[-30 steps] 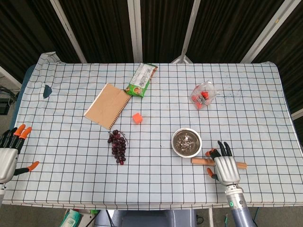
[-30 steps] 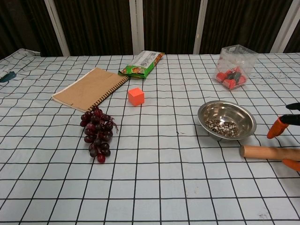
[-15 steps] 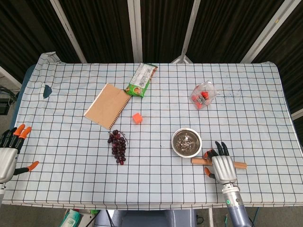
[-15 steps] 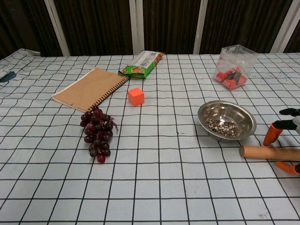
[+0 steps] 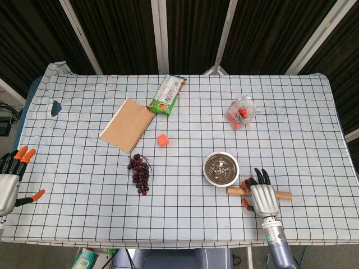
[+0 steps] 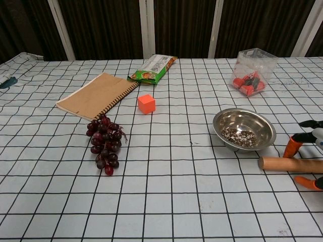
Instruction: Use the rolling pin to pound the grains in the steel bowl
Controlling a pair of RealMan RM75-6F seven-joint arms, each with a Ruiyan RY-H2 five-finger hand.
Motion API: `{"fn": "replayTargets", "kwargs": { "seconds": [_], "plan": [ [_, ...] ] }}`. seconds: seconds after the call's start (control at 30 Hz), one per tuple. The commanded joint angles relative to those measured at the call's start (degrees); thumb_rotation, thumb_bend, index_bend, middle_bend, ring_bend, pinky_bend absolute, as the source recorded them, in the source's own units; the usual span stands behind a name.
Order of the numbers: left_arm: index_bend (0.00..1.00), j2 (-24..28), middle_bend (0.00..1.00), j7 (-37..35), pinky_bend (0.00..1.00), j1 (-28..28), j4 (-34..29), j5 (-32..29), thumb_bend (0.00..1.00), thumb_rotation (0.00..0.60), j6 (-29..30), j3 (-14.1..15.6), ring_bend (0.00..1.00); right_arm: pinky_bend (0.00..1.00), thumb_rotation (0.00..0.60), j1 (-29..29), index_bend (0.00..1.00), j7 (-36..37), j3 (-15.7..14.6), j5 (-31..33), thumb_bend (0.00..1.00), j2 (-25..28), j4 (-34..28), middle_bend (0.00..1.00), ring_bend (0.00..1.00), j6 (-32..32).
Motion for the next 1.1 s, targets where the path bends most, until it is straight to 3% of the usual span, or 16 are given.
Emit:
{"fn": "replayTargets", "kwargs": {
  "seconds": [0.03,0.67,1.1],
  "plan": [
    [0.0,-0.1,0.0,0.1,0.0,0.0,0.0,0.1,0.06,0.6,0.0,0.1,0.0,0.0,0.6,0.0,0.47,0.1,0.0,0.1,0.3,-0.1,0.1,0.4,0.08,0.0],
    [0.0,-0.1,0.0,0.2,0.0,0.0,0.0,0.0,0.05,0.6,0.1,0.1,0.0,0.0,0.6,-0.4,0.66,1.1,-0.4,-0.2,0.5,1.0,-1.0,0.54,0.18,1.2],
    [0.0,-0.2,0.0,0.4,0.0,0.0,-0.1,-0.1,0.06,0.6,0.0,0.1,0.0,0.0,0.6,-0.8,0.7,7.7,1.6,-2.7,0.52,4.2,-2.8,0.56,0.21,5.0]
  ]
}}
